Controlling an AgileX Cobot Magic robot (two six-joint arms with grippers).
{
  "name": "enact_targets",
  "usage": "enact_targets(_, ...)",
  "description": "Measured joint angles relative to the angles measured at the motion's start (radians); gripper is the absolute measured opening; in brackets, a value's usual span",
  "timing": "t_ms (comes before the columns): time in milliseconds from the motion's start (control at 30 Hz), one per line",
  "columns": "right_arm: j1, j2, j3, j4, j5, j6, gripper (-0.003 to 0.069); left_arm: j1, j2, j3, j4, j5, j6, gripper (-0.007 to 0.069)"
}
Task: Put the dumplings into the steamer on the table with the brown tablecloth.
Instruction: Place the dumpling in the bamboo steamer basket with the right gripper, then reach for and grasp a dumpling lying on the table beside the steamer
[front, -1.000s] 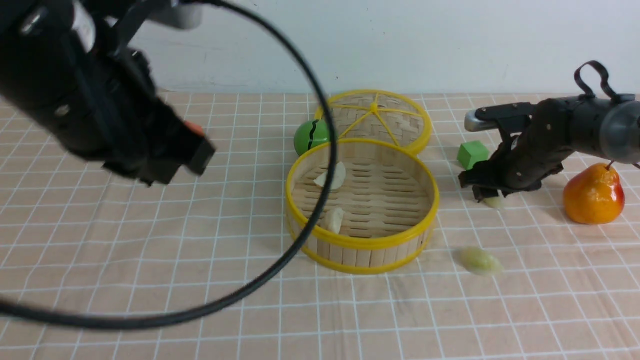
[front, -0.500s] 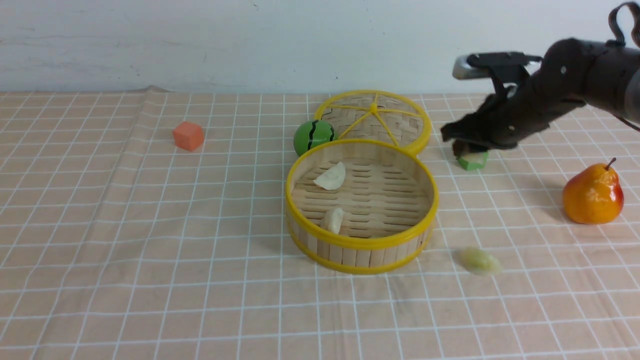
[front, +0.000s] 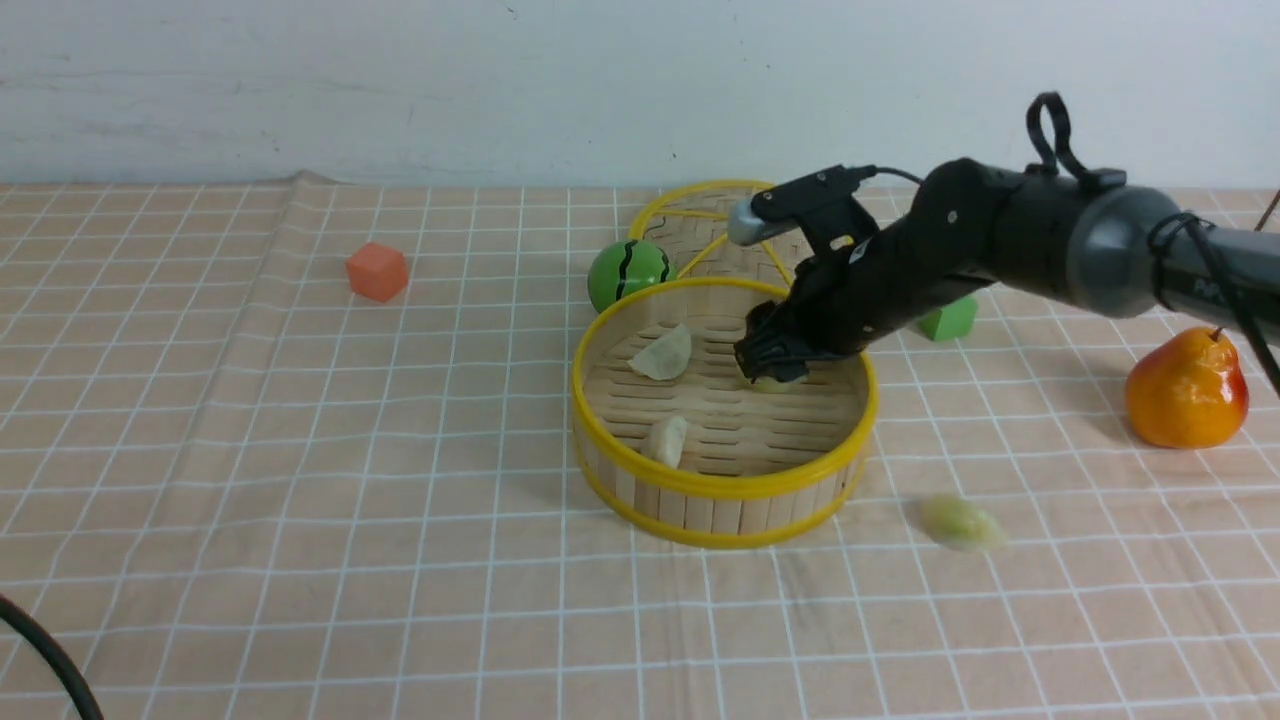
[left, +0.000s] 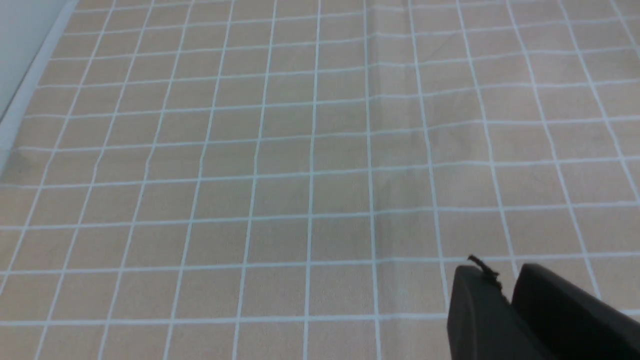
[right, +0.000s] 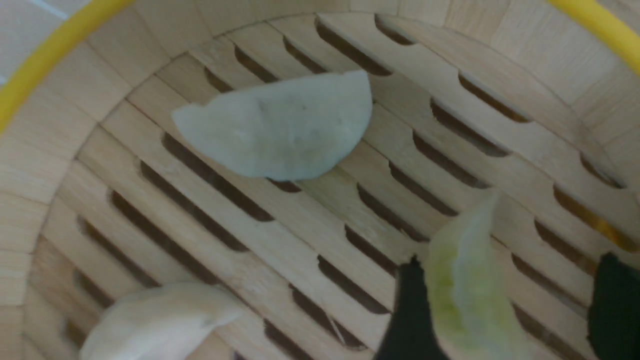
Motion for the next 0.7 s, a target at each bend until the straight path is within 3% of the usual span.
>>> enact_targets(67,0.000,-0.070,0.000,-0.067,0.098,0.000,0.0581,0.000,0.000,0.026,-0.001,-0.021,0.000,0.0104)
enact_targets(233,-0.002,-0.172,-0.002,-0.257,0.382,0.031,0.0605,0.000,0.000,0.029,-0.009,-0.154,-0.081,0.0109)
enact_targets(333,-0.017,-0.171,0.006,-0.310,0.498,0.085,0.0571,0.000,0.000,0.029,-0.009,-0.214,-0.116,0.0109)
enact_targets(400,-0.039,-0.139,0.043,-0.325,0.555,0.140,0.0510,0.000,0.000,0.029,-0.009,-0.250,-0.129,0.0109)
enact_targets(700,-0.048,0.001,0.079,-0.343,0.529,0.157,0.0267,0.000,0.000,0.029,-0.009,-0.264,-0.135,0.0118)
